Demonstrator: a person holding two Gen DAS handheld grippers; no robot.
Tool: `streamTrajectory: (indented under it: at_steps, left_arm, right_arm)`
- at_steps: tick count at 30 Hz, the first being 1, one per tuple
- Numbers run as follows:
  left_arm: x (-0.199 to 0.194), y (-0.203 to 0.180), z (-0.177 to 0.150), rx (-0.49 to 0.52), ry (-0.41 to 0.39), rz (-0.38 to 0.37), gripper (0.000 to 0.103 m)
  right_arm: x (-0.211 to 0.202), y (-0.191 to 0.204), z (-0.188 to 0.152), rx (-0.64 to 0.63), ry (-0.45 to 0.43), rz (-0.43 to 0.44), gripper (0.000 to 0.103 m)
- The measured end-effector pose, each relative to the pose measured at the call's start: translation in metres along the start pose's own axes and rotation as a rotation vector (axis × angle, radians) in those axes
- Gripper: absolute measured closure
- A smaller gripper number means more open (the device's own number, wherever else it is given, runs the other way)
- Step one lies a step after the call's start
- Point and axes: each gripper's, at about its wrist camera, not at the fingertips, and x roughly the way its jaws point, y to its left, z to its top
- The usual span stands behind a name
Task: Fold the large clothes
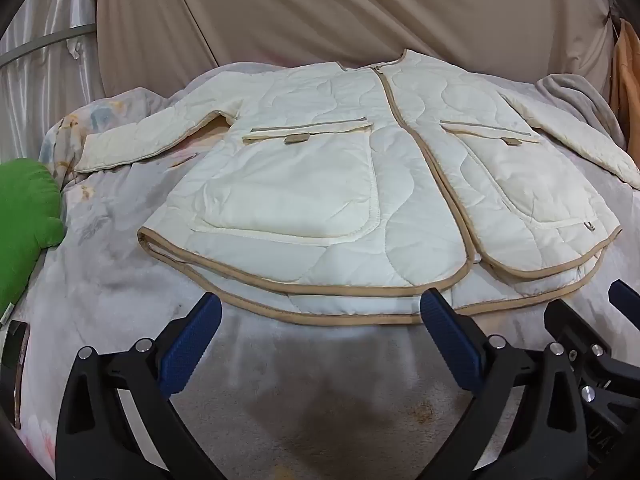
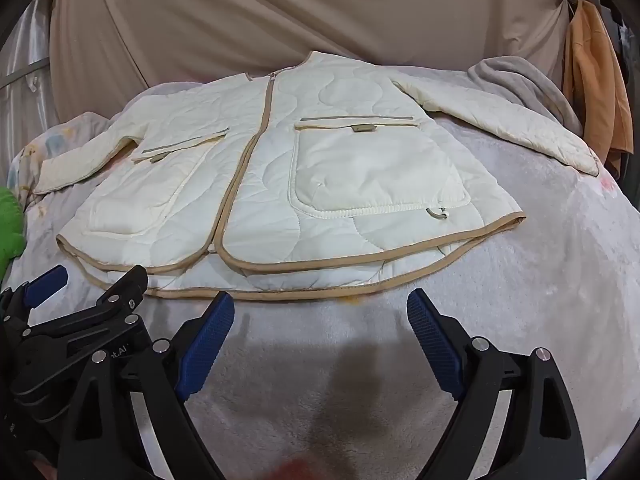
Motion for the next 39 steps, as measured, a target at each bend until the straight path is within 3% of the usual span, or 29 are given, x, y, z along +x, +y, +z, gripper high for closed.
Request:
streamTrajectory:
  at_steps: [39]
  left_arm:
    - [-0.0032,0.0027,-0.0014,0.017,-0.006,0.032,0.01]
  right_arm:
    - [0.0011,0.0035,0.0001,-0.022,0.001,-0.019,0.018]
